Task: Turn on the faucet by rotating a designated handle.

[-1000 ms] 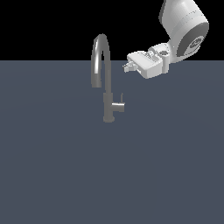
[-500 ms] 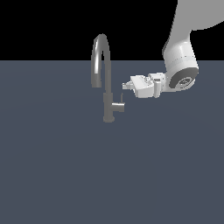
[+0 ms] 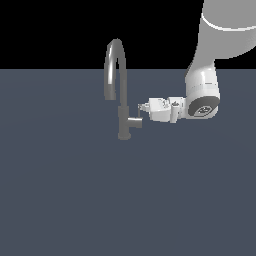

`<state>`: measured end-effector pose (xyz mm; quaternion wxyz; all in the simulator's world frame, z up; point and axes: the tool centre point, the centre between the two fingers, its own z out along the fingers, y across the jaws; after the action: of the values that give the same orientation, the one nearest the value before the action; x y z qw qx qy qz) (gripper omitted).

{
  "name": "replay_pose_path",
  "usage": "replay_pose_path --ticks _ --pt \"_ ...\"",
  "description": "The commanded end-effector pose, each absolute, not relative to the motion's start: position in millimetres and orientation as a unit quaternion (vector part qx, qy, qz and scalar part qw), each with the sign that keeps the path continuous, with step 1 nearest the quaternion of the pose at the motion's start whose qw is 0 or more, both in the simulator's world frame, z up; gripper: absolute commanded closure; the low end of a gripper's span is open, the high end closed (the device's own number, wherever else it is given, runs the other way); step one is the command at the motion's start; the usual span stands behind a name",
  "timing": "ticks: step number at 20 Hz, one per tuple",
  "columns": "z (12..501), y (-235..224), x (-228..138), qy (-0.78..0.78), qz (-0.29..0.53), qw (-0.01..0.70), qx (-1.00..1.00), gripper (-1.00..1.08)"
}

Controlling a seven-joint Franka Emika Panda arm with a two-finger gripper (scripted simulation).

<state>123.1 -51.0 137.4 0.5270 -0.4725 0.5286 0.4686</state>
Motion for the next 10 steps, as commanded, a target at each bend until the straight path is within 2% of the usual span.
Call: replay_pose_path --ticks 1,10 --pt "135.8 -50.4 124.1 0.530 0.469 0.529 -0.468 1.08" --pt "139.4 -49.0 114.6 0.530 0.469 0.529 -0.469 1.08"
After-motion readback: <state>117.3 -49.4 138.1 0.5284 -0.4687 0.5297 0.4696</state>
